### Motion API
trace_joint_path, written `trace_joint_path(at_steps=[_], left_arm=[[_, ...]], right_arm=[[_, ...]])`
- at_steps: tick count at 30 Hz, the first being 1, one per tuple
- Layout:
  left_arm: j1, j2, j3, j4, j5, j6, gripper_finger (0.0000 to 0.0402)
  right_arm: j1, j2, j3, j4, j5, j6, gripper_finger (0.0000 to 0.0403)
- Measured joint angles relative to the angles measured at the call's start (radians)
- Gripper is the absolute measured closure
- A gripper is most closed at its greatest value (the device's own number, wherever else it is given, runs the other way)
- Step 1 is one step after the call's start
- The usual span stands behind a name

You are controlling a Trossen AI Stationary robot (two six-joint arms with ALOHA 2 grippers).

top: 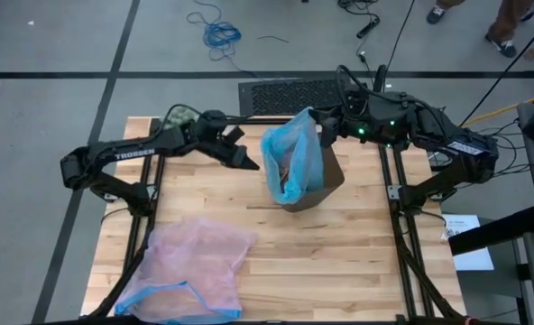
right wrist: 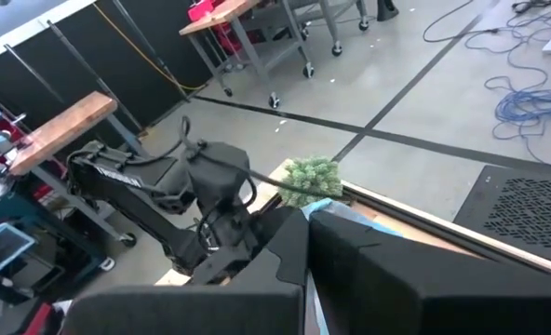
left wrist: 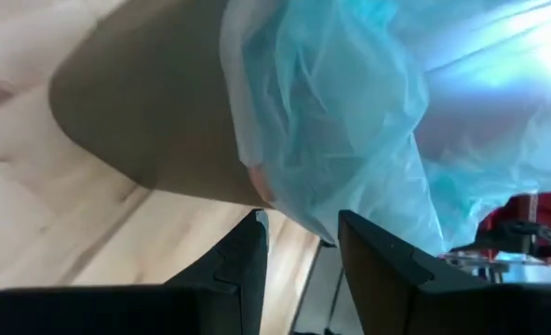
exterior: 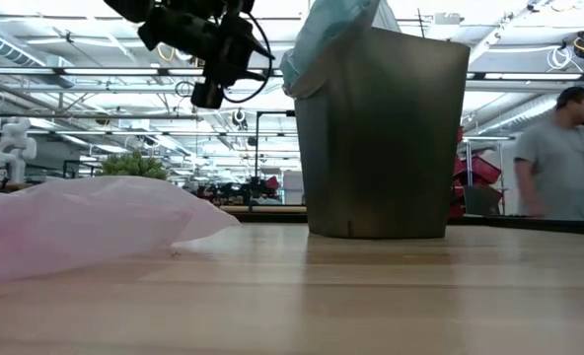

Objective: Place trash/remove bag and relplace
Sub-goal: Remove the blue trash bag from the trash bin

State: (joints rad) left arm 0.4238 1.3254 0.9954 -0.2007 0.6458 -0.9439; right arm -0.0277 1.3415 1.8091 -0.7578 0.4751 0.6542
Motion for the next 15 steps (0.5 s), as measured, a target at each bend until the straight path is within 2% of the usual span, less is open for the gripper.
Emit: trace_joint_path(at_steps=[6,15], left_arm=[[-0.02,0.005,-0.042,0.016,-0.077,-0.035,0.0272],[-0.028,0.071,-0.067,0.186,-0.078,-0.094,0.0272]], right_arm=[[-0.006,0.0,0.0,0.016,0.0,-0.015,0.0403],[-0.026,0.001,0.0,0.07,-0.004,-0.061,0.0403]])
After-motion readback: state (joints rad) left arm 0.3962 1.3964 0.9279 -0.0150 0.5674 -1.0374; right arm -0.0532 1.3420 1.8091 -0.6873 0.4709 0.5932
